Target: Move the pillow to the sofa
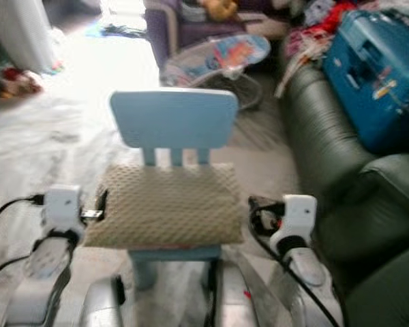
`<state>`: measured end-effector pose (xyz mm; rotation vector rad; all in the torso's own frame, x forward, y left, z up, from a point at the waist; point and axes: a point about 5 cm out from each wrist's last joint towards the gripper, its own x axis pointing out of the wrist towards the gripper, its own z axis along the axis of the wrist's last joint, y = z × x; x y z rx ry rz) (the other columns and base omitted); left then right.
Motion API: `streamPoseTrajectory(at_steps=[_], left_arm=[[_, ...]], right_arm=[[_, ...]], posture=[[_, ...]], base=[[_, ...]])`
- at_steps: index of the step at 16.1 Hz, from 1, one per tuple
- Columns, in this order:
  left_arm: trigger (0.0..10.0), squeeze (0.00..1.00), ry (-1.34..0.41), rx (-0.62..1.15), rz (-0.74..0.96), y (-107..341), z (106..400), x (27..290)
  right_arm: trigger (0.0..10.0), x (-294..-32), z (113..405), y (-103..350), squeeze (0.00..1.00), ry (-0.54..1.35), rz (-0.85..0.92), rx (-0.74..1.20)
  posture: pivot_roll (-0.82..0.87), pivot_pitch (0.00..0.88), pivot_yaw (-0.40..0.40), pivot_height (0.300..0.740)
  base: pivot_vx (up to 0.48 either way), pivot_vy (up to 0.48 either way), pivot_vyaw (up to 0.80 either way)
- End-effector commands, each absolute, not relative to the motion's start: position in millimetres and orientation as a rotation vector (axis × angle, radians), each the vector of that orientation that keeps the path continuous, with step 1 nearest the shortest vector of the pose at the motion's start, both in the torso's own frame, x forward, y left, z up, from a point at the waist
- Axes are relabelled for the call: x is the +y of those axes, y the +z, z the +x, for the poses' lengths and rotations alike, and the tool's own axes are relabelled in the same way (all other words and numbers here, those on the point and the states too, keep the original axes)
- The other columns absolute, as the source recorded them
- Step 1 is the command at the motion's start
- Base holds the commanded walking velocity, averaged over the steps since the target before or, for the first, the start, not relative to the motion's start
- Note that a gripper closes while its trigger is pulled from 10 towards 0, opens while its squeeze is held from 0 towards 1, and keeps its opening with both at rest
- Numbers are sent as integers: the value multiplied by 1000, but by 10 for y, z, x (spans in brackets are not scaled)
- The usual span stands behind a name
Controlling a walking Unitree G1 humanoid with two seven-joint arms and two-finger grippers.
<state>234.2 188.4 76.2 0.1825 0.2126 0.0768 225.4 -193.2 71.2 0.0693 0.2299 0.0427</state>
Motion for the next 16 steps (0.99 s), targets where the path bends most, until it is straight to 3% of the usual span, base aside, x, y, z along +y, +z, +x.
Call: streamPoseTrajectory(at_steps=[1, 9, 14, 15, 16], left_arm=[[10000, 0, 89, 208, 200, 788, 2357, 1885], [10000, 0, 115, 295, 223, 675, 2284, 2020], [10000, 0, 161, 333, 249, 708, 2433, 2210], [10000, 592, 191, 370, 223, 665, 2471, 2262], [10000, 1000, 187, 392, 232, 644, 2471, 2277]], right_arm=[[10000, -1947, 2247, 742, 0, 47, 67, 224], [10000, -1874, 2198, 743, 0, 133, 92, 270], [10000, -1878, 2323, 685, 0, 147, 82, 347], [10000, -1798, 2438, 706, 1000, 189, 107, 328], [10000, -1743, 2485, 725, 1000, 216, 132, 310]], posture=[[1, 0, -25, 575], [-11, 57, -26, 520], [-6, 128, -42, 520], [-10, 152, -42, 520], [-13, 160, -41, 520]], base=[[0, 0, 0], [0, 0, 0], [0, 0, 0], [0, 0, 0], [0, 0, 0]])
